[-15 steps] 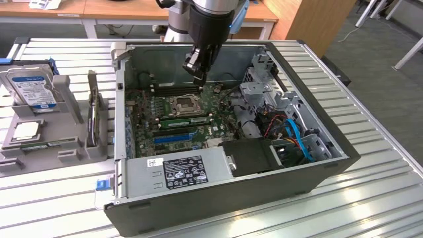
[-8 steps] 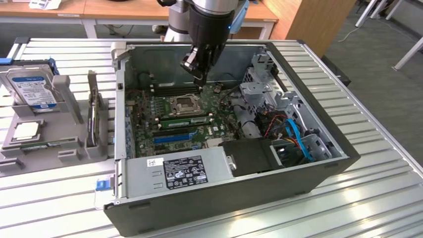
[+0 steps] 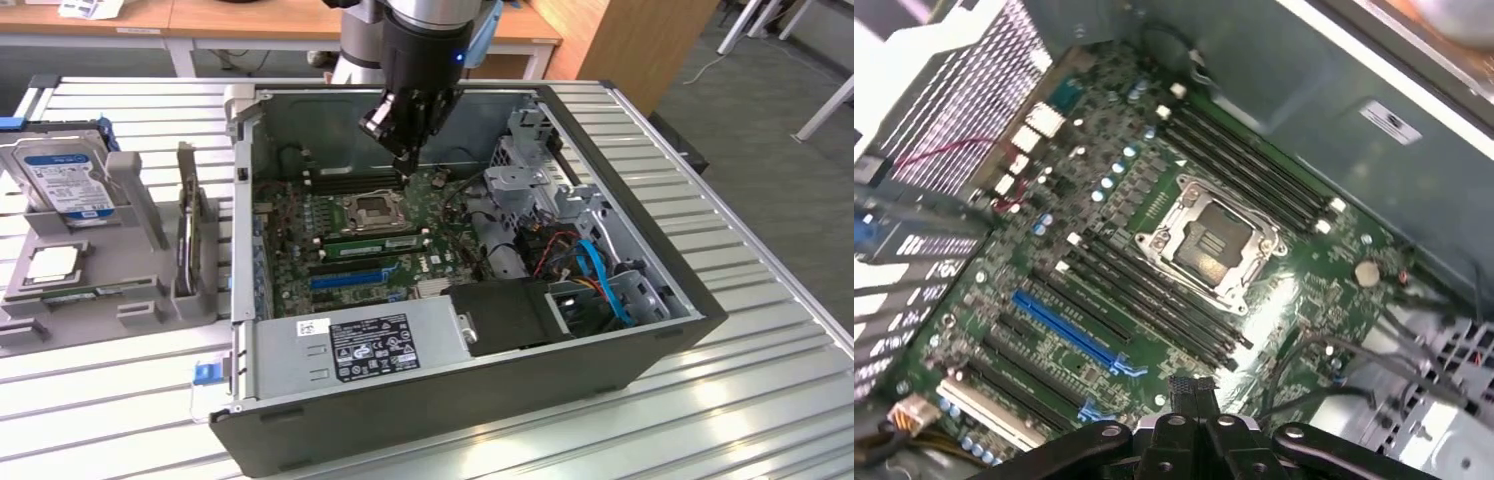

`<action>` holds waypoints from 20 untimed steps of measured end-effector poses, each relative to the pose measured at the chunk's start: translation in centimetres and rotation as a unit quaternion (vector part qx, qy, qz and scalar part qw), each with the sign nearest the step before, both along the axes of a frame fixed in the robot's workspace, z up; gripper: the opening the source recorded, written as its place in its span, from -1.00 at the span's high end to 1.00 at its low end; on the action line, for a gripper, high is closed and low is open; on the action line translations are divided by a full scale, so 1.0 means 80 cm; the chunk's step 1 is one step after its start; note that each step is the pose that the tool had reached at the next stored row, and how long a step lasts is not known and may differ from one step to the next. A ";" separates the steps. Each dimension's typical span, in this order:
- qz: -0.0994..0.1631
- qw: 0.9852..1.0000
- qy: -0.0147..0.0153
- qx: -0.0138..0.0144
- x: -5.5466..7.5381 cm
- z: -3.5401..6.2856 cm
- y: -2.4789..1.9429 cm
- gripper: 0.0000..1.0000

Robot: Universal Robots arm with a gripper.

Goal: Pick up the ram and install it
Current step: 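Press down the ram until it locks into place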

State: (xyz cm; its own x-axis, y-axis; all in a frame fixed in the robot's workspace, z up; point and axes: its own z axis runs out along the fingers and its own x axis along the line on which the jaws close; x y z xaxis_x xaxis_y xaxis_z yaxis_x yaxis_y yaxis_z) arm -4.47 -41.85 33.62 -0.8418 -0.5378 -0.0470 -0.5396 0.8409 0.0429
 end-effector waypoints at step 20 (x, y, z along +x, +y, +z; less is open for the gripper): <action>-0.131 0.991 0.005 -0.001 0.000 -0.001 0.0001 0.80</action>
State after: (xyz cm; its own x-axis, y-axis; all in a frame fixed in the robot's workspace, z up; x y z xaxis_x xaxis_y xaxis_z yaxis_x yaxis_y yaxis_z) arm -4.48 -41.84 33.52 -0.9531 -0.3004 -0.0368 -0.3019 0.9522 0.0464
